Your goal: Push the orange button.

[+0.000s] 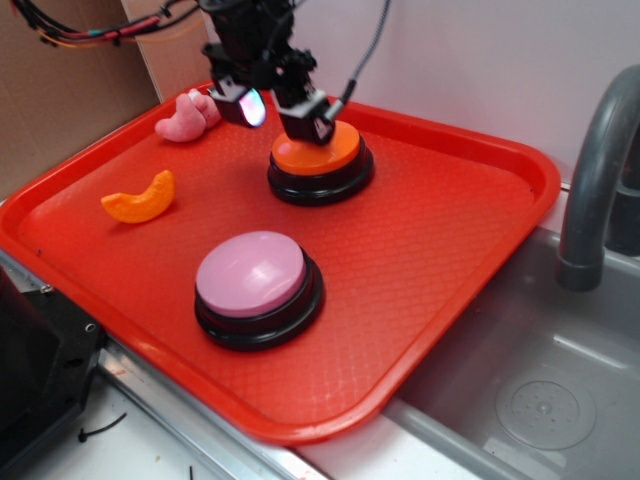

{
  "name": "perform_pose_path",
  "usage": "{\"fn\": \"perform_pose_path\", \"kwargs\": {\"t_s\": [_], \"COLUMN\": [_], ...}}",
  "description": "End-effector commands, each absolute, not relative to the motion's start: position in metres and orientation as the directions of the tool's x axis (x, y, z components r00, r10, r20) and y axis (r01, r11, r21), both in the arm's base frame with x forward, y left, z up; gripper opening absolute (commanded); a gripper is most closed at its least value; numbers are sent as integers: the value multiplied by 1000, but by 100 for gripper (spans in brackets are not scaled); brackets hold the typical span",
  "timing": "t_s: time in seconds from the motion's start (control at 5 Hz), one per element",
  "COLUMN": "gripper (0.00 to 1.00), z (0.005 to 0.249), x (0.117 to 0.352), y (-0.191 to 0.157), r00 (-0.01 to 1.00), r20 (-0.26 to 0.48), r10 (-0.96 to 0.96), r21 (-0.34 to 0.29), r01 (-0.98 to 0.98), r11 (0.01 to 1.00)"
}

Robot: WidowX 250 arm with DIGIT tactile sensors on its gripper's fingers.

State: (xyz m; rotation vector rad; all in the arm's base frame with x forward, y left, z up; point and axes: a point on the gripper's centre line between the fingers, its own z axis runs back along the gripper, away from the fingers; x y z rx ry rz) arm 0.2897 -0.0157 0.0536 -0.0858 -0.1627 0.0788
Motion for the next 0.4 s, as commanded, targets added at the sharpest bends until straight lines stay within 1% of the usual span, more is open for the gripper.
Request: {"fn": "perform_pose_path", "kwargs": {"t_s": [0.0,0.2], "gripper": [100,100], "z": [39,47], "x": [297,293], "y": [-30,-28], "r00": [990,990], "r20": [143,137], "r10": [-16,-25], "r21": [-38,-18], "r01": [22,28], "r11": [999,999]}}
